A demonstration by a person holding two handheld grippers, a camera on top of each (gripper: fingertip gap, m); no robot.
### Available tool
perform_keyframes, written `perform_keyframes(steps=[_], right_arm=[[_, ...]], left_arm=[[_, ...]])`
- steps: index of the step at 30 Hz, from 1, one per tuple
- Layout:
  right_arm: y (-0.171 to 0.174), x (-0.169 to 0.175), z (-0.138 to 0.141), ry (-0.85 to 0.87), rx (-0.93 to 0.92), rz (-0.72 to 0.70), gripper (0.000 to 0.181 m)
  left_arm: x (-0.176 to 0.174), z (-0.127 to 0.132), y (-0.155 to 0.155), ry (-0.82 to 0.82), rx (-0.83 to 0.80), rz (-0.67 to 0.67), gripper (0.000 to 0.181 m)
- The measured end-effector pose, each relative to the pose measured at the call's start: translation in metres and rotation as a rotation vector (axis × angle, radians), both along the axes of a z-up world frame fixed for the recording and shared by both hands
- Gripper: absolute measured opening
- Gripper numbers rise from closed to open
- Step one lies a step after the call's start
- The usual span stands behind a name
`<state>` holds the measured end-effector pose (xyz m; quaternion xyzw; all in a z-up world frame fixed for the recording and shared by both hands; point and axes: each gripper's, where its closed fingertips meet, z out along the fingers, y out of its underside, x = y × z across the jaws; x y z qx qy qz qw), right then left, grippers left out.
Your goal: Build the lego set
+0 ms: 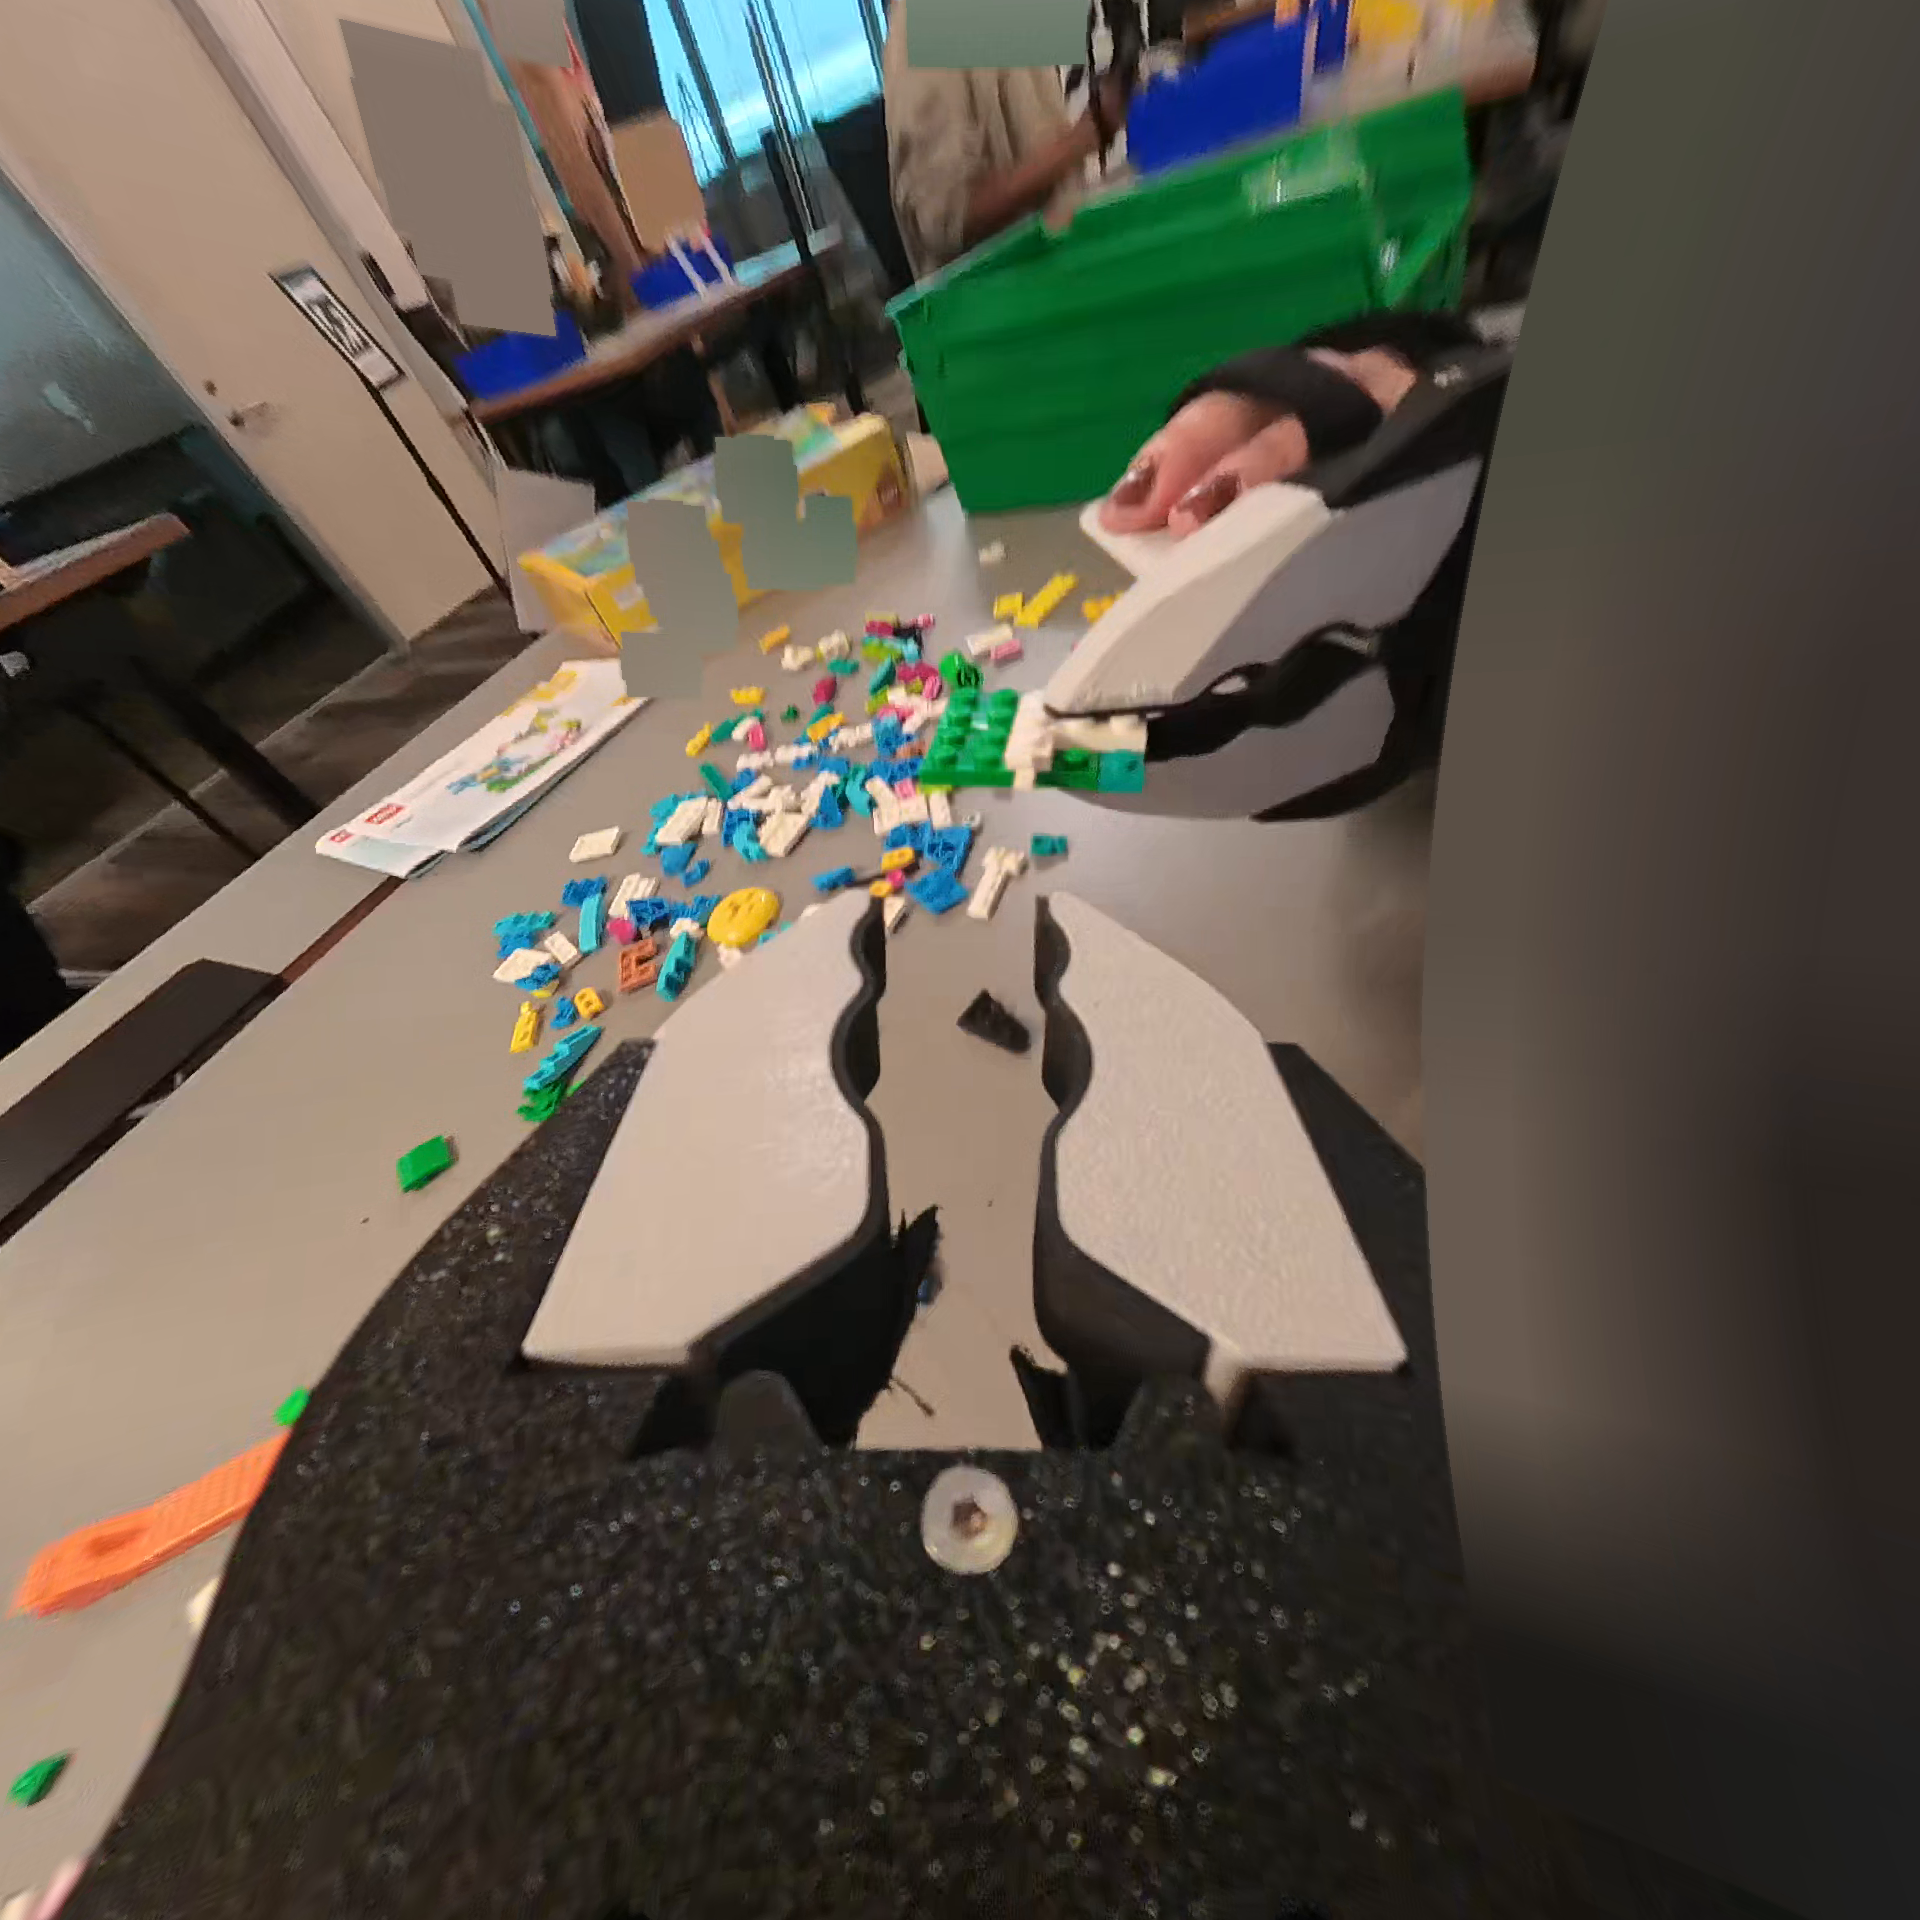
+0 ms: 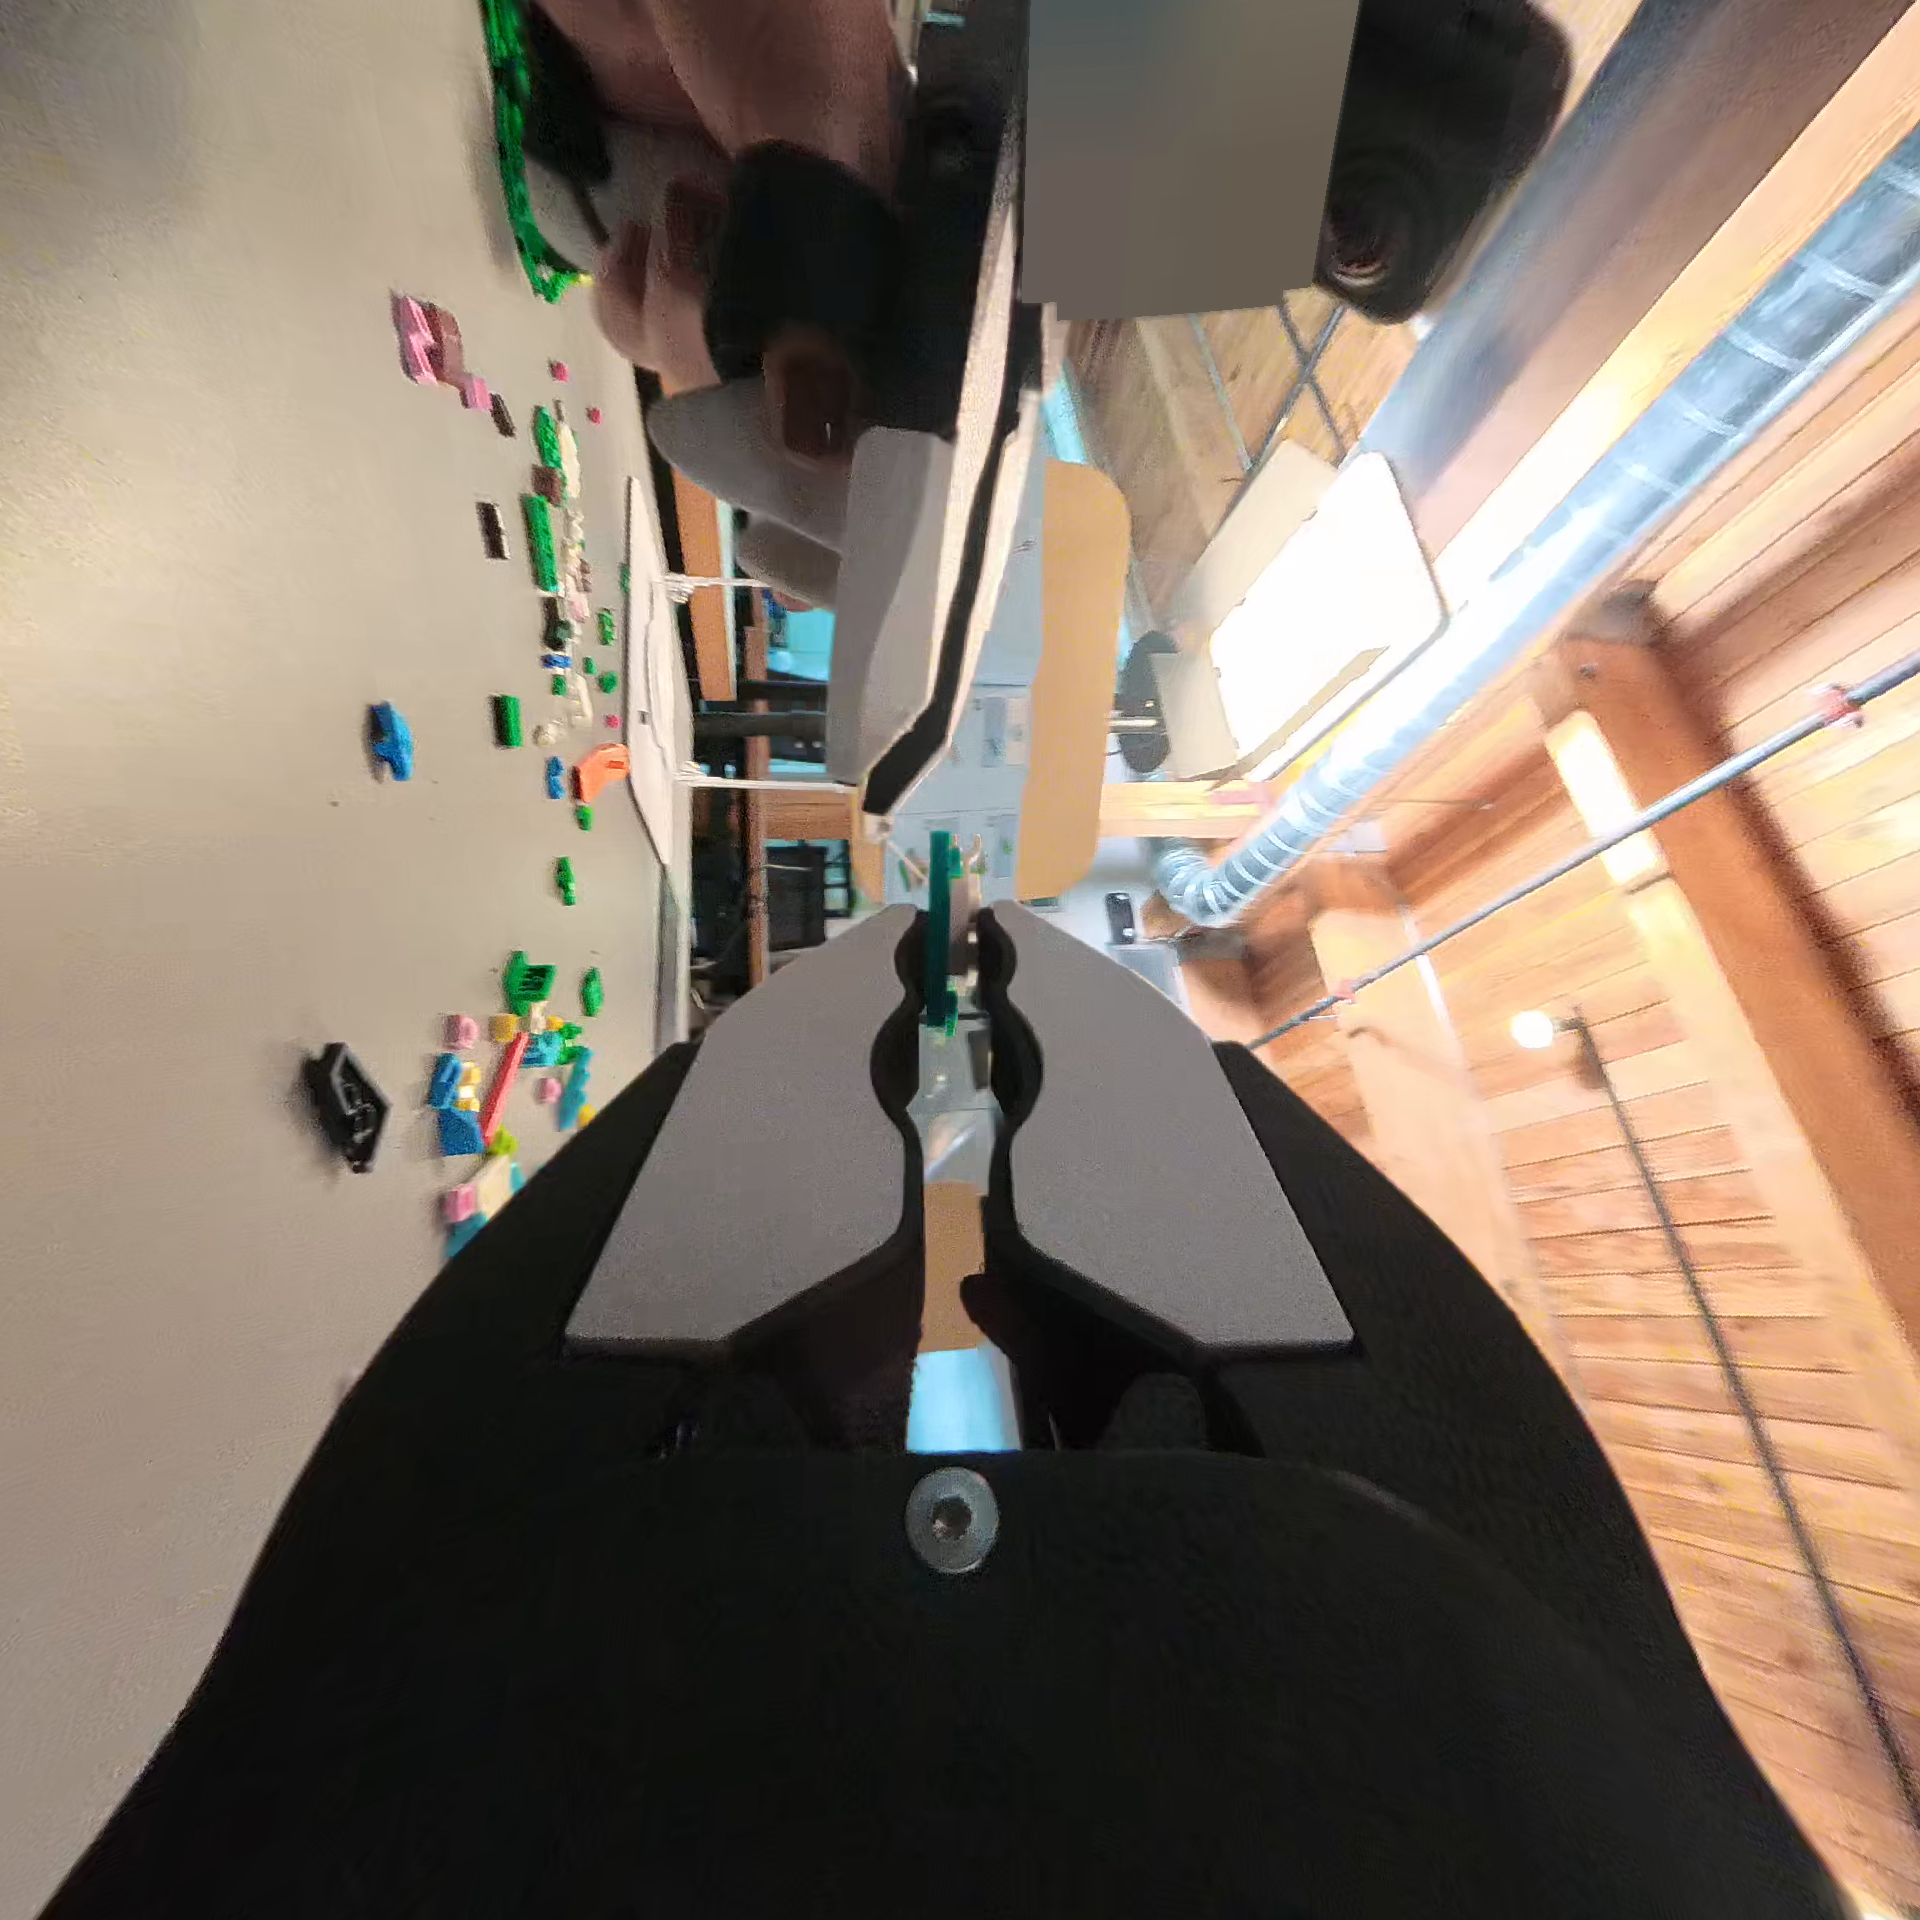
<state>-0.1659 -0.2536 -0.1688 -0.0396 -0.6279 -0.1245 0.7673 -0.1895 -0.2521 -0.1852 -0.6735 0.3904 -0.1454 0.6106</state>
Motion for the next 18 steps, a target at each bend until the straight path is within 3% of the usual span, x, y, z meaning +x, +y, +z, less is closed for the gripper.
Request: perform_keyframes(steps=[6, 8, 11, 18], right_arm=[[-0.004, -0.003, -0.001, 0.001, 0.031, -0.001, 0.006], [-0.003, -0.004, -0.002, -0.002, 0.008, 0.004, 0.006], [0.0, -0.003, 0.0, 0.006, -0.048, 0.01, 0.006], [0.001, -0.006, -0.005, -0.018, -0.135, 0.027, 0.006]], left_arm=[[0.001, -0.004, -0.001, -0.11, 0.058, -0.031, 0.024], [0.005, 0.0, -0.004, -0.222, 0.042, -0.071, 0.026], [0.001, 0.003, -0.004, -0.351, 0.011, -0.09, 0.042], [0.001, 0.005, -0.005, -0.33, 0.08, -0.062, 0.062]])
